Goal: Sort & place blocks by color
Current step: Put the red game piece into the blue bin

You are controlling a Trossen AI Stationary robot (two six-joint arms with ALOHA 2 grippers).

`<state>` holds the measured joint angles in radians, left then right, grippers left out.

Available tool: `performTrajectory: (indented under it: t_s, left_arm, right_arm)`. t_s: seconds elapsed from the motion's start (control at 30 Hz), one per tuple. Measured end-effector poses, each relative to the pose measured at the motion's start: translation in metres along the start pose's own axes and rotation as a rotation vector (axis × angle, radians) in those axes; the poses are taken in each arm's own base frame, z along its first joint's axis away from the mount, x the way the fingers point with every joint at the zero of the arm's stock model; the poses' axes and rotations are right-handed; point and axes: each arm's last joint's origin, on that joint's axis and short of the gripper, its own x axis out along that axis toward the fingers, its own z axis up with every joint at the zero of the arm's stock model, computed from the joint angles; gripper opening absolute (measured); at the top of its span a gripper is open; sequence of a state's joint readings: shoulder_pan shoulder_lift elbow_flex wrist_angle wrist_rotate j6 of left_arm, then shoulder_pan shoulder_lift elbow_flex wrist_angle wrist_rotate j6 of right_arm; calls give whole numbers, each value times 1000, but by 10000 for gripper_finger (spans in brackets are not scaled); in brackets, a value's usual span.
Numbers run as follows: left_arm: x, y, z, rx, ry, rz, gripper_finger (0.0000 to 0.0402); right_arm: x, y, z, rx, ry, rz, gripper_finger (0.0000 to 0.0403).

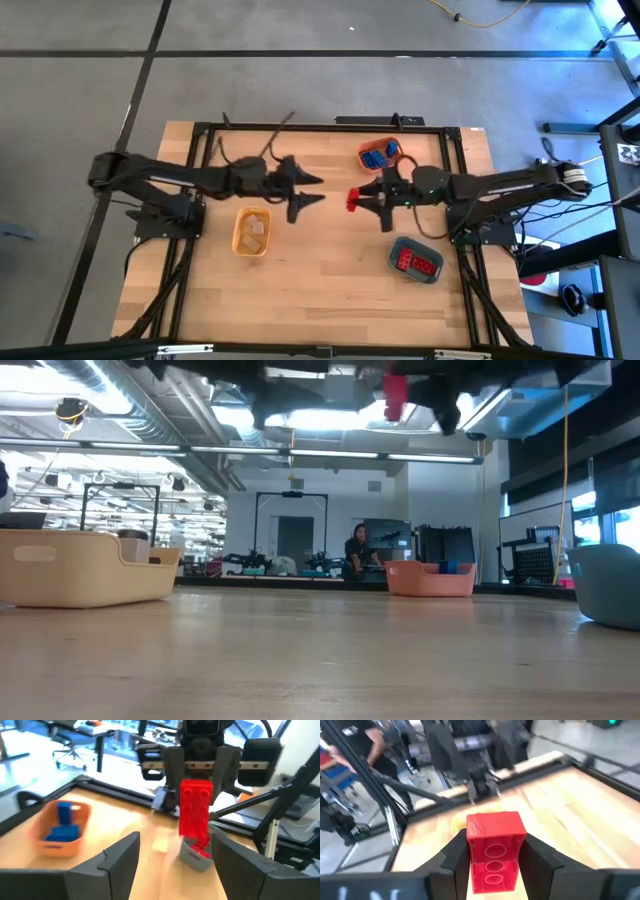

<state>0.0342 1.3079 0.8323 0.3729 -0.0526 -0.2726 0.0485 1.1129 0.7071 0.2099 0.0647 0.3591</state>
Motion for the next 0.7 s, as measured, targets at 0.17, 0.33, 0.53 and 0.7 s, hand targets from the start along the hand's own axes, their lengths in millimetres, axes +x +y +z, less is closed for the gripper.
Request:
performTrajectory:
  t_s: [0.17, 0.33, 0.53, 0.7]
  left_arm:
    - [-35, 7, 22, -5, 8, 44, 233]
    - [-63, 9, 25, -18, -80, 59, 234]
    - [-81, 7, 7, -49, -148, 15, 232]
    - [-83, 6, 7, -44, -165, 4, 232]
  right_arm:
    - [-36, -2, 6, -4, 65, -36, 130]
    - [-63, -1, 13, 1, 32, -39, 130]
    - [-75, -1, 18, 4, -28, -56, 130]
    - [-73, -2, 17, 4, -20, -59, 130]
